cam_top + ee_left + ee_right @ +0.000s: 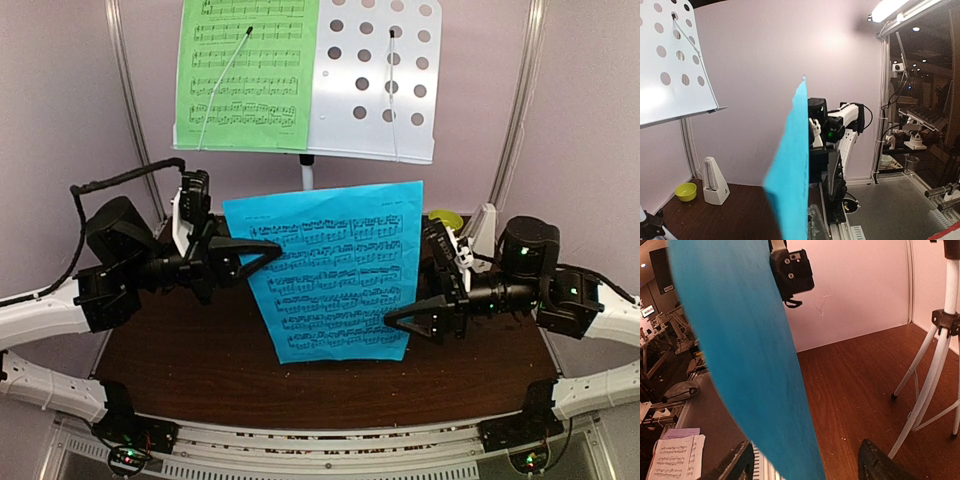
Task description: Set up the instrument practice props
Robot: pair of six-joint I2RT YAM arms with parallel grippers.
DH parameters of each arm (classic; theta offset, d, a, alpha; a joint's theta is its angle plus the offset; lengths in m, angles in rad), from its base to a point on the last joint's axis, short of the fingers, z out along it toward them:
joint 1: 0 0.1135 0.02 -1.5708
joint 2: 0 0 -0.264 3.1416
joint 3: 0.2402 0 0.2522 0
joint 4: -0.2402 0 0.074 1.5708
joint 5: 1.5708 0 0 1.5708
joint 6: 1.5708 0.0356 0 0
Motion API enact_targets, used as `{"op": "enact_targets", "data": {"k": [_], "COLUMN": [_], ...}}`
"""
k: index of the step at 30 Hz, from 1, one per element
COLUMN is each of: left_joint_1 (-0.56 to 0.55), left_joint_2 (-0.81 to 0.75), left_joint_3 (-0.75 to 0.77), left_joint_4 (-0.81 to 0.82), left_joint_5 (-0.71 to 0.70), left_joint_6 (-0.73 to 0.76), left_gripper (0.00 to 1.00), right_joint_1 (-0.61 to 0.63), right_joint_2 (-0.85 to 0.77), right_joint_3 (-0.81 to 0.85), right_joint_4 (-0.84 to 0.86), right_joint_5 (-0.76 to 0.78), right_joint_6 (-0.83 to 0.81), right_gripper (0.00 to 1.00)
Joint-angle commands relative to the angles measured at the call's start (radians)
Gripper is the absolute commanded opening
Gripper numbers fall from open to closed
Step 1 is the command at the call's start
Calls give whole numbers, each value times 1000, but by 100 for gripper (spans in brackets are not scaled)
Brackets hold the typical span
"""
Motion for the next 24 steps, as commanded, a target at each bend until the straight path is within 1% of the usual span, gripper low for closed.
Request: {"op": "enact_targets", "data": {"k": [1,6,7,11,15,18,22,23,24], "left_joint_1": [12,28,34,66,107,118,118,119,118], "left_joint_2": [-21,-41,-44,-51,-57,-65,-69,-70,-70], "left_joint_3": [48,52,51,56,68,97,169,186,205], "left_joint_4": [83,66,58,17,-51,-119,-217,-232,-248], "left_joint_5": [36,8,1,-13,-32,-56,-64,-59,-53], "left_joint_6": [-79,-95,-95,-99,-106,-89,-27,-13,1], "left_gripper": [0,0,0,0,0,0,0,0,0], "right_joint_1": [-4,-4,-5,-13,-41,-71,-94,-97,-99], "right_joint_2": [24,5,0,-23,-58,-92,-133,-137,-138], "right_joint_3": [-44,-106,-113,-134,-164,-178,-172,-165,-151], "right_joint_4": [96,104,94,40,6,-21,-41,-46,-54], "right_joint_5": [-37,-30,-29,-30,-36,-40,-33,-25,-16], "right_joint_6": [12,21,19,8,14,18,16,11,5], "right_gripper": [61,36,33,22,13,11,9,10,17]}}
